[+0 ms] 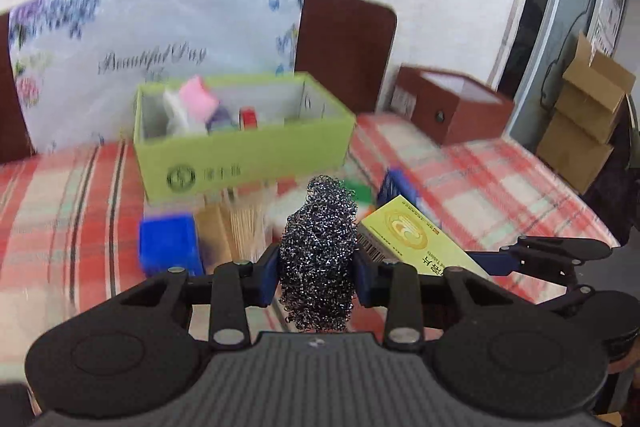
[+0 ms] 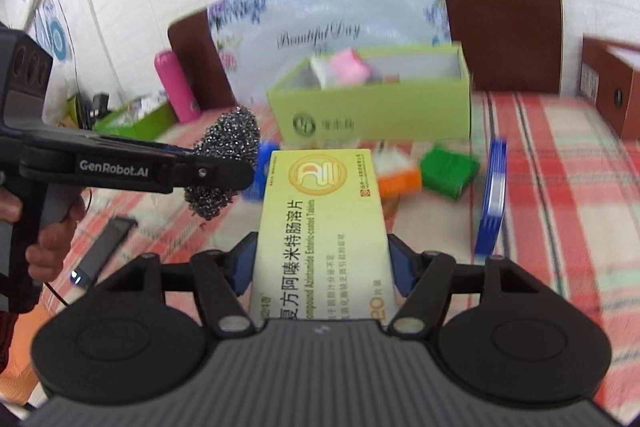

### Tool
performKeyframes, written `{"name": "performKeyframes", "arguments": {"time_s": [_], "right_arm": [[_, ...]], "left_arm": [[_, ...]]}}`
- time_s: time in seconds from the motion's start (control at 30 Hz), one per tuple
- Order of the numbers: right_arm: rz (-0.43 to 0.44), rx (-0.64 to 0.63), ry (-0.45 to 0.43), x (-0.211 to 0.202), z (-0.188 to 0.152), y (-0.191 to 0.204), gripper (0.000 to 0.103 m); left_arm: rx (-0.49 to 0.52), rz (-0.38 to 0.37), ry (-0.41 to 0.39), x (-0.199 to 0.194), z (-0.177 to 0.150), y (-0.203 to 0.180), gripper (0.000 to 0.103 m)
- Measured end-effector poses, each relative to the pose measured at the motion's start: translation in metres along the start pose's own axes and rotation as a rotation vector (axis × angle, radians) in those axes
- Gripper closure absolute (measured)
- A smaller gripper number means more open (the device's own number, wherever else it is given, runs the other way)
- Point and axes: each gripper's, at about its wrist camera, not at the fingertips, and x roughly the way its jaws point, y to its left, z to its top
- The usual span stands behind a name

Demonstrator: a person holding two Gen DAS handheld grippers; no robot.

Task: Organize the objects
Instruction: 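Carry the steel wool with left tool while right tool carries the yellow box to the lime box, then open left tool over the lime box while right tool releases the yellow box inside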

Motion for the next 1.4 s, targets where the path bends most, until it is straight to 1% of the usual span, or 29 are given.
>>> {"name": "performKeyframes", "arguments": {"time_s": [0.07,0.13,0.23,0.37,0.47,0.57,0.67,0.73,0.87,0.9,0.93,0.97,1.0,1.03,1.07,1.1,1.17,1.23,1.3,1.4], "right_arm": [[-0.017,-0.023,-0.040,0.001,0.023,-0.003,0.038],[-0.041,-0.043,-0.081,0.007,0.050,-0.008,0.038],[-0.084,-0.047,-0.110,0.028,0.087,-0.018,0.038],[-0.157,-0.027,-0.118,0.068,0.128,-0.042,0.038],[-0.229,-0.020,-0.099,0.107,0.149,-0.061,0.038],[-0.268,-0.011,-0.070,0.147,0.163,-0.077,0.038],[-0.286,0.006,-0.042,0.182,0.172,-0.082,0.038],[-0.286,0.012,-0.020,0.199,0.173,-0.085,0.038],[-0.291,-0.012,0.011,0.224,0.172,-0.085,0.037],[-0.294,-0.020,0.019,0.229,0.172,-0.086,0.037],[-0.305,-0.040,0.026,0.234,0.170,-0.086,0.033],[-0.314,-0.074,0.025,0.238,0.167,-0.084,0.017],[-0.334,-0.115,0.013,0.242,0.165,-0.081,0.011],[-0.334,-0.149,-0.010,0.240,0.161,-0.079,0.004],[-0.321,-0.180,-0.030,0.237,0.158,-0.077,0.000],[-0.306,-0.209,-0.047,0.233,0.156,-0.075,0.000],[-0.302,-0.250,-0.074,0.225,0.152,-0.073,0.000],[-0.314,-0.243,-0.086,0.215,0.151,-0.072,0.000],[-0.308,-0.205,-0.103,0.201,0.152,-0.073,0.000],[-0.298,-0.150,-0.126,0.175,0.152,-0.073,0.000]], "left_arm": [[0.002,0.008,-0.045,0.001,0.023,0.000,0.064],[0.003,0.031,-0.077,0.008,0.045,0.000,0.064],[-0.021,0.064,-0.100,0.027,0.076,0.005,0.064],[-0.080,0.114,-0.103,0.064,0.110,0.022,0.064],[-0.109,0.164,-0.089,0.100,0.128,0.038,0.064],[-0.149,0.188,-0.045,0.140,0.138,0.055,0.064],[-0.157,0.197,-0.001,0.172,0.138,0.066,0.064],[-0.161,0.196,0.017,0.186,0.136,0.071,0.064],[-0.178,0.199,0.010,0.200,0.131,0.080,0.062],[-0.189,0.213,0.000,0.201,0.130,0.082,0.054],[-0.202,0.230,-0.008,0.202,0.130,0.084,0.046],[-0.212,0.259,-0.011,0.202,0.129,0.086,0.026],[-0.211,0.291,-0.011,0.202,0.129,0.086,0.013],[-0.200,0.319,-0.019,0.200,0.128,0.086,0.011],[-0.185,0.345,-0.027,0.199,0.127,0.086,0.010],[-0.172,0.366,-0.025,0.198,0.126,0.087,0.010],[-0.182,0.394,-0.016,0.196,0.125,0.091,0.010],[-0.197,0.377,-0.024,0.189,0.125,0.094,0.010],[-0.202,0.372,-0.032,0.180,0.125,0.092,0.010],[-0.171,0.368,-0.062,0.157,0.125,0.083,0.010]]}}
